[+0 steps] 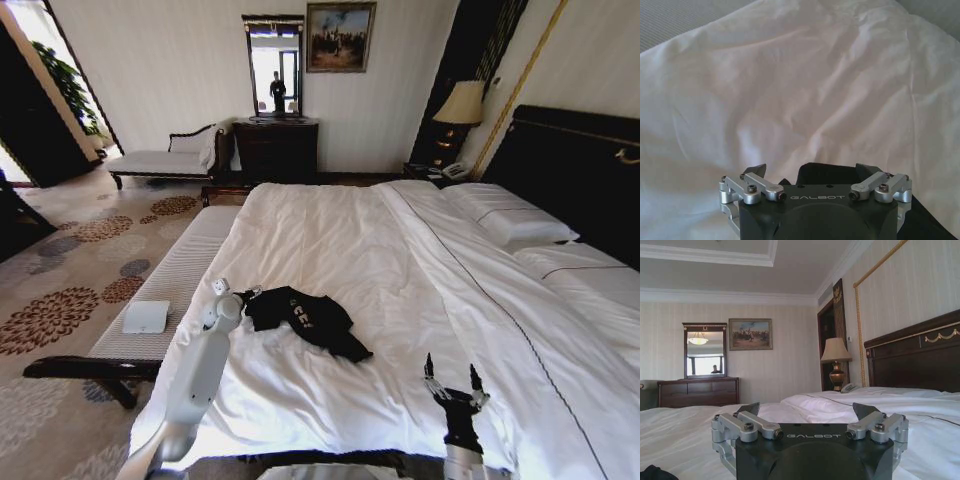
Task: Fold the clothes on the bed.
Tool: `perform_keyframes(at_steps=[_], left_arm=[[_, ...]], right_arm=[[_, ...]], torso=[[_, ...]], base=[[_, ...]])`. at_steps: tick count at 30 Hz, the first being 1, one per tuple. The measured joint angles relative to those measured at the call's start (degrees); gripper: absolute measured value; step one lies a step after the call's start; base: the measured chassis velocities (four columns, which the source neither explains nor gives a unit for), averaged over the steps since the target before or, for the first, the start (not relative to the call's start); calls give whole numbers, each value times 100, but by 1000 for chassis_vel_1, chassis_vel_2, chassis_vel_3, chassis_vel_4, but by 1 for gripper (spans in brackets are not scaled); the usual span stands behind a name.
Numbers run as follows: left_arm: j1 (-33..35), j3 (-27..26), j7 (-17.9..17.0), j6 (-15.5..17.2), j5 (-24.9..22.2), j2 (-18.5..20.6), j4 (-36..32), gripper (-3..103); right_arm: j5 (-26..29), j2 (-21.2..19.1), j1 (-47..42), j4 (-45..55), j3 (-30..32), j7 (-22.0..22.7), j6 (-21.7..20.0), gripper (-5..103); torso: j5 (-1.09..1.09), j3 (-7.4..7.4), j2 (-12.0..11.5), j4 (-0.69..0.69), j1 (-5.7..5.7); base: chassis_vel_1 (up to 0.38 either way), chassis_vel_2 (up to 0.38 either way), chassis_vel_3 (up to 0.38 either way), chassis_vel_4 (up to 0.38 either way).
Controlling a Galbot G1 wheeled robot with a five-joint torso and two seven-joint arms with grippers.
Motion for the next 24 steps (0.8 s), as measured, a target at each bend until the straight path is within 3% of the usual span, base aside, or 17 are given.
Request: perform_keyframes(at_steps=[3,5,7,9,13,15,18,24], left_arm=[[-98,29,-338,109,-300,-32,106,100],[-100,28,-366,111,-345,-32,105,103],[-98,25,-378,113,-425,-21,91,94],[-97,23,-378,113,-442,-13,85,94],[-78,-8,-371,112,-533,12,72,74],[-69,-18,-370,110,-564,11,59,74],[-41,-36,-370,104,-645,4,29,57],[3,-45,-340,97,-687,-9,-29,40]], right_arm=[[-9,16,36,-64,9,9,-2,100],[-15,27,47,-81,9,10,-3,100],[-32,51,59,-100,3,11,-3,100],[-44,61,62,-107,-2,11,-2,100],[-98,81,68,-123,-15,11,6,100],[-101,77,68,-123,-15,11,8,100],[-103,49,63,-123,-1,11,12,100],[-103,28,61,-124,11,29,14,100]], torso=[[0,0,0,1,0],[1,0,0,1,0],[-1,0,0,1,0],[0,-1,0,1,0],[0,-1,0,1,0],[0,-1,0,0,0],[0,-1,1,1,-1],[0,-1,1,0,-1]], base=[[0,0,0,0],[0,0,0,0],[0,0,0,0],[0,0,0,0],[0,0,0,0],[0,0,0,0],[0,0,0,0],[0,0,0,0]])
